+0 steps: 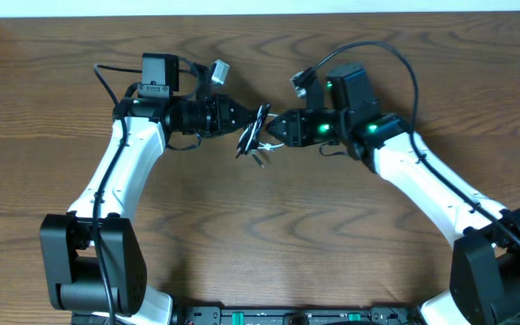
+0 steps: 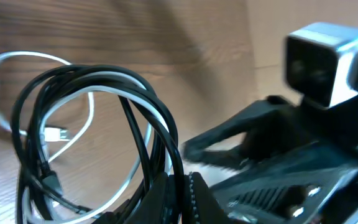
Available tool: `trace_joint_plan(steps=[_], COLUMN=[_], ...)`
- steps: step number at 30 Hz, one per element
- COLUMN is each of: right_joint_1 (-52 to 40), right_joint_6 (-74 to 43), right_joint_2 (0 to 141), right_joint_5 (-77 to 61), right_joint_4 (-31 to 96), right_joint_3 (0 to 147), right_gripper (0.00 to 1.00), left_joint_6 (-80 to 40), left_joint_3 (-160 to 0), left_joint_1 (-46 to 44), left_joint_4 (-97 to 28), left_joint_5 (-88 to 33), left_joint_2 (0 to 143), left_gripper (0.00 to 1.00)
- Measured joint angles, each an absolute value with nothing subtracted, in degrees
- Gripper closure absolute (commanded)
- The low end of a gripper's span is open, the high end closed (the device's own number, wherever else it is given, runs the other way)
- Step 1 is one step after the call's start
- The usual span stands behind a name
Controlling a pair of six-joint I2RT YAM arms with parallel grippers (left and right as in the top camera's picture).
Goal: Untangle cables
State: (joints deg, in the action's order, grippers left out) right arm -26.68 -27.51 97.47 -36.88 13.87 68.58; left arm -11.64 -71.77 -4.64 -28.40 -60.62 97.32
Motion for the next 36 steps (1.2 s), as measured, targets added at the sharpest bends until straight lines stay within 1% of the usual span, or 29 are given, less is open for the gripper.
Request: trace_joint_plan(steps=[2,6,10,13,16,17,18,19,20,24,28,30,32,36], right_joint_1=[-28.21,-29.47,-29.5,-29.5,-29.5,-29.5,-29.5,-29.5,-29.47,-28.49,-24.62,-19.14,-15.64,-7.05], right_joint_6=[-30.02,-34.22,-37.5,-38.94,-39.94,-40.12,-40.34,-40.64,-41.01,-40.66,-37.34,-33.98,-32.18,-24.34], right_joint_2=[97.47,97.47,97.47,97.45,97.47,97.47,97.58,97.82,98.19,99.57,99.53,99.55,99.55,99.66], right_joint_5=[-33.87,-30.94,-28.47,-25.61,-23.31,-22.98,-22.26,-22.0,-22.0,-22.5,-23.24,-22.81,-22.55,-17.65], right_joint_4=[12.56,10.09,9.26,9.08,8.56,8.36,8.21,8.21,8.25,11.16,18.55,25.63,28.25,35.33], right_joint_3=[68.58,68.55,68.55,68.55,68.55,68.55,68.55,68.55,68.55,68.58,68.97,68.93,68.9,68.64], right_gripper=[0.62,0.62,0.62,0.66,0.73,0.76,0.89,0.96,0.99,0.99,0.99,0.99,0.99,0.99], left_joint_6=[-12.53,-13.85,-15.03,-15.31,-16.99,-17.43,-18.26,-18.85,-19.16,-19.7,-19.7,-19.7,-19.7,-19.7], left_joint_3=[-71.77,-71.81,-71.88,-71.88,-71.88,-71.88,-71.88,-71.88,-71.88,-71.88,-71.88,-71.88,-71.88,-71.96], left_joint_1=[-4.64,-4.64,-4.49,-4.62,-4.64,-4.67,-4.67,-4.64,-4.64,-4.64,-4.54,-3.68,-2.2,2.42], left_joint_4=[-27.73,-26.61,-26.28,-25.32,-22.81,-22.33,-21.78,-21.63,-21.61,-21.41,-21.37,-21.3,-21.28,-20.95], left_joint_5=[-62.28,-64.64,-66.13,-68.42,-71.85,-72.53,-73.87,-74.7,-74.96,-74.3,-71.13,-70.11,-69.91,-69.87], left_joint_2=[97.32,97.32,97.32,97.3,97.3,97.3,97.3,97.3,97.3,97.3,97.32,97.32,97.32,97.27], left_gripper=[0.93,0.93,0.93,0.93,0.93,0.93,0.93,0.93,0.93,0.93,0.92,0.93,0.93,0.93])
